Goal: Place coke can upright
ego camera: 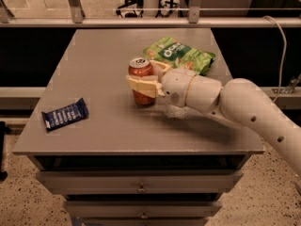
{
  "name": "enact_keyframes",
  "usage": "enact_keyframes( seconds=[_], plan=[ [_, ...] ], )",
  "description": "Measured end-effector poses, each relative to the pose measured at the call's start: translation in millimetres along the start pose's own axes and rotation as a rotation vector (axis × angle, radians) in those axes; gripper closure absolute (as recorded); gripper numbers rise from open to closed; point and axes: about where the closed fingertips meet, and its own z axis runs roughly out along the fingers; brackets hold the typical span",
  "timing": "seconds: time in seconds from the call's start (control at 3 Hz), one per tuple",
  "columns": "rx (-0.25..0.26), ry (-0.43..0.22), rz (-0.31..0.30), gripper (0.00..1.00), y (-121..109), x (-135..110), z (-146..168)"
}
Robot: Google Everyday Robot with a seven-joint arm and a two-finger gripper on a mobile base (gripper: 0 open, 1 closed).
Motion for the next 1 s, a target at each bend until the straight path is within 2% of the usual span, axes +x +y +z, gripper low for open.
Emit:
enact_keyframes(
  seconds=[0.67, 1.0],
  plan=[
    [0.0, 0.0, 0.0, 0.15, 0.0, -1.7, -0.2],
    [-0.019, 0.026, -0.01, 0.0, -2.6, -2.8, -17.4]
  ],
)
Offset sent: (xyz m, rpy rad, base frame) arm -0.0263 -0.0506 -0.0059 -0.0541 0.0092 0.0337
